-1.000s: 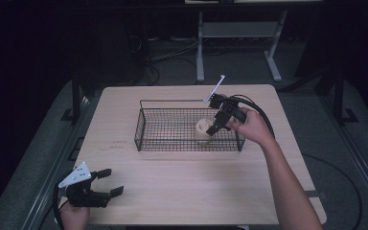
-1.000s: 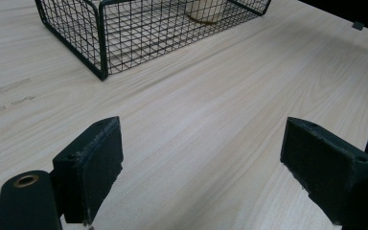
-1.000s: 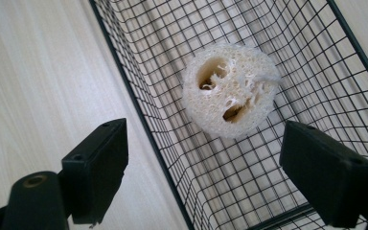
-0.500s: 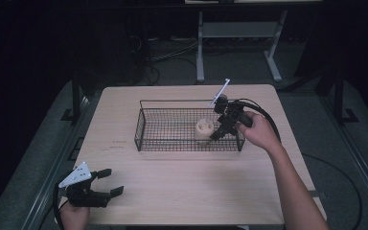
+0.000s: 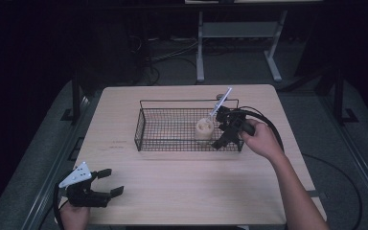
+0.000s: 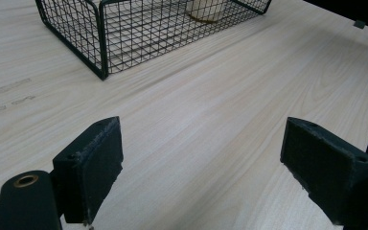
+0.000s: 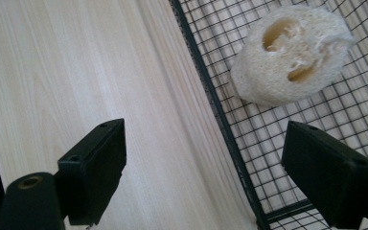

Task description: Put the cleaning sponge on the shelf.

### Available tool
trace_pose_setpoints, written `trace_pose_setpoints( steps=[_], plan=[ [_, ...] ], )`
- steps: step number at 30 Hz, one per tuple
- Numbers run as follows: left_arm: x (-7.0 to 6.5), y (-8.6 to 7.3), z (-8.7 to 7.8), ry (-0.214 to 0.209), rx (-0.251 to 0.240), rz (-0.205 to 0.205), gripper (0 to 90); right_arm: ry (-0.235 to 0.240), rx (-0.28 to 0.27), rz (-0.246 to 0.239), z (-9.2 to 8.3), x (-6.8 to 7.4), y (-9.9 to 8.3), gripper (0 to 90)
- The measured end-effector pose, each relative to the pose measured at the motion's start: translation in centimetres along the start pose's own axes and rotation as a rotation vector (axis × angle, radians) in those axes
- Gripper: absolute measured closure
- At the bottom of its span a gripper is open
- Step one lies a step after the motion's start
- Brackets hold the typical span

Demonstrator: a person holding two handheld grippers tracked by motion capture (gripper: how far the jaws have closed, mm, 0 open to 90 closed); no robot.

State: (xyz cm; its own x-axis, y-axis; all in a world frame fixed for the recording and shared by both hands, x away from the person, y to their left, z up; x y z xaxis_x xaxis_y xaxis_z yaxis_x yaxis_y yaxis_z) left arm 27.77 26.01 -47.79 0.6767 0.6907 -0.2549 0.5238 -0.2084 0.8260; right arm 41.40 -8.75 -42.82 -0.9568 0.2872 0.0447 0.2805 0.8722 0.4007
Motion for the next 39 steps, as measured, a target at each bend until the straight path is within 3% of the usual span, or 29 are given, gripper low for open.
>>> trace_pose_setpoints(
  steps=[11, 20, 23, 39],
  plan=[
    [0.0, 0.0, 0.0, 0.0, 0.001, -0.001, 13.4, 0.009, 0.028, -0.013, 0.6, 1.0, -0.8, 15.4],
    [0.0, 0.0, 0.1, 0.0, 0.002, 0.001, 13.4, 0.012, 0.007, -0.002, 0.8, 1.4, -1.6, 15.4],
    [0.0, 0.0, 0.1, 0.0, 0.003, 0.001, 13.4, 0.017, 0.031, -0.007, 1.1, 1.6, -2.0, 15.3],
    [0.0, 0.0, 0.1, 0.0, 0.002, 0.002, 13.4, 0.014, 0.0, -0.006, 1.5, 2.8, -3.1, 15.3]
  ],
)
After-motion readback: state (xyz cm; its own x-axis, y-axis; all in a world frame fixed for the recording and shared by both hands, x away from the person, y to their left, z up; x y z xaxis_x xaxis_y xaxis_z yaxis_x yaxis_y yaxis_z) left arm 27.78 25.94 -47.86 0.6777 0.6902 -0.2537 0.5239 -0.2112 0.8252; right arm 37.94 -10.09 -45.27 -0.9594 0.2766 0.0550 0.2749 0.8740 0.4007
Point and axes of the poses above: each handheld gripper's, and its own axes: z roughly forward along the jaws, y roughly out of its top, x roughly to its left, the point moved 9 cm from there along z, roughly forward along the jaws, and after that the axes turned 7 degrees about -z, right-handed, at the moved point
